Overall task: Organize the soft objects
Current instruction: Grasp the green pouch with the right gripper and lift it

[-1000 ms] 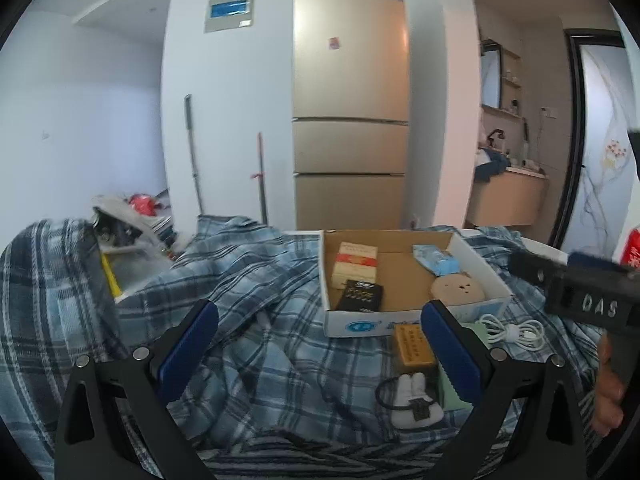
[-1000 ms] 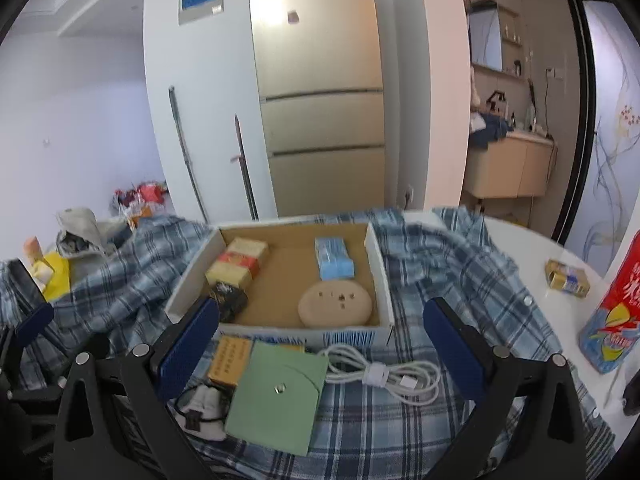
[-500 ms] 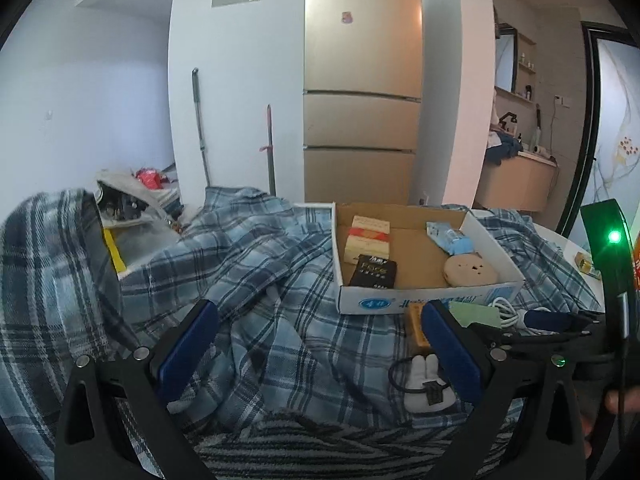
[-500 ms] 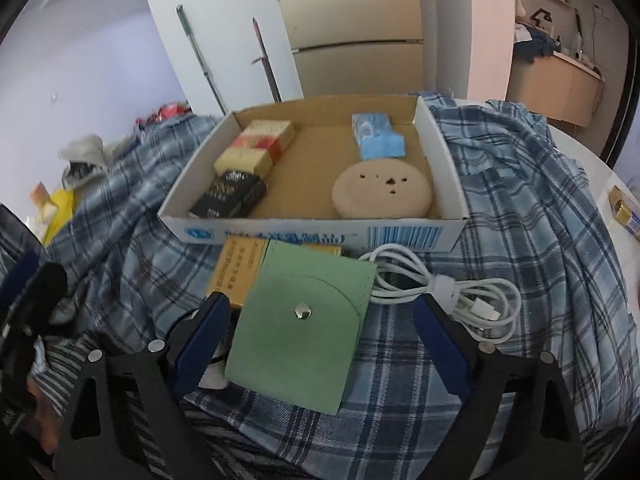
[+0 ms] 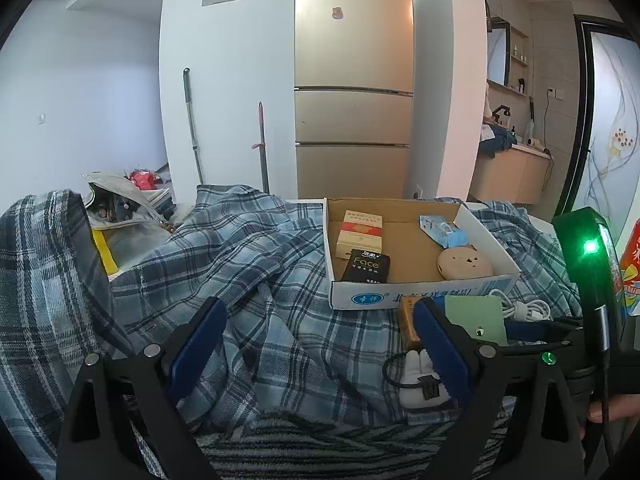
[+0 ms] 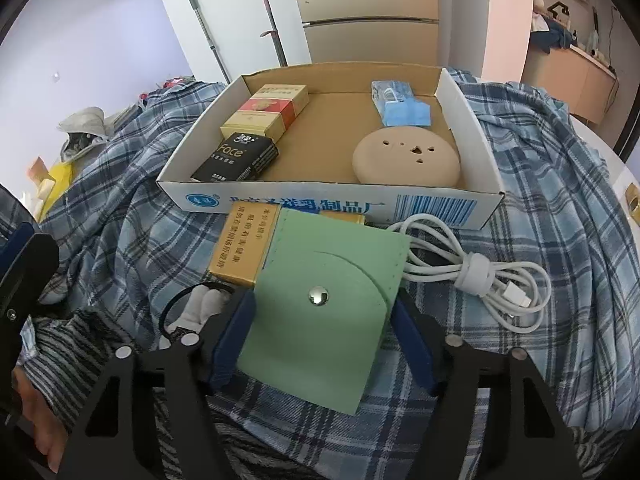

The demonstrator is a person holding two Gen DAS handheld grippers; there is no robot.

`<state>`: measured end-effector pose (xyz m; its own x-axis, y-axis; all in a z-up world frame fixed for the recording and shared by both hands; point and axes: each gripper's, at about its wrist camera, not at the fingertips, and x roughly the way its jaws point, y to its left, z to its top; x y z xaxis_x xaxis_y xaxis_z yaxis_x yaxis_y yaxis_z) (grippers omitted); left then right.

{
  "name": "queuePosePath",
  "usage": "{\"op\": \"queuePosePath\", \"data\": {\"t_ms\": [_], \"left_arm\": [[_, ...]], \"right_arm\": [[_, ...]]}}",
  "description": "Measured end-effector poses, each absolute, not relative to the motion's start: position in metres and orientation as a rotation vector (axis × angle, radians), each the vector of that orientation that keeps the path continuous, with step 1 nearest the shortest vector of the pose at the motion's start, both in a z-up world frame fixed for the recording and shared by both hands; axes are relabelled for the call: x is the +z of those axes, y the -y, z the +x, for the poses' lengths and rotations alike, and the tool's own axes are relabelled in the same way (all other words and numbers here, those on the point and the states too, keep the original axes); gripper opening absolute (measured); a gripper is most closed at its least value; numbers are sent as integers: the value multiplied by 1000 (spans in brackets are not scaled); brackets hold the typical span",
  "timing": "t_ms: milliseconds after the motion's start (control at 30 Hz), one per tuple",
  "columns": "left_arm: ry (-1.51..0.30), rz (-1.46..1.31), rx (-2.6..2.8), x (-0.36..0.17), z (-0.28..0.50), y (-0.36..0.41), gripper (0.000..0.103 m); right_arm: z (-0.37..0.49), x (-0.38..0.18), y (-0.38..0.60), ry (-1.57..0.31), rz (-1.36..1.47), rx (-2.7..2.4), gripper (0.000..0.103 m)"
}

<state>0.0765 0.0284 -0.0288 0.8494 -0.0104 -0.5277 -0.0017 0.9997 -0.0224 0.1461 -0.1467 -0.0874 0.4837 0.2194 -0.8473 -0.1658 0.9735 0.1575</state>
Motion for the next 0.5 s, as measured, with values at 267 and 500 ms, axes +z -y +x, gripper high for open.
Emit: {"op": "queuePosePath", "data": {"t_ms": [267,500], "left_arm": [[-543,-19,8,-26,73,-29,96],[-540,-6,10,-25,72,-27,96]], "right_arm": [[142,-78,152,-1006,62,234,45],[144,-87,148,-1044,79,231,72]]}}
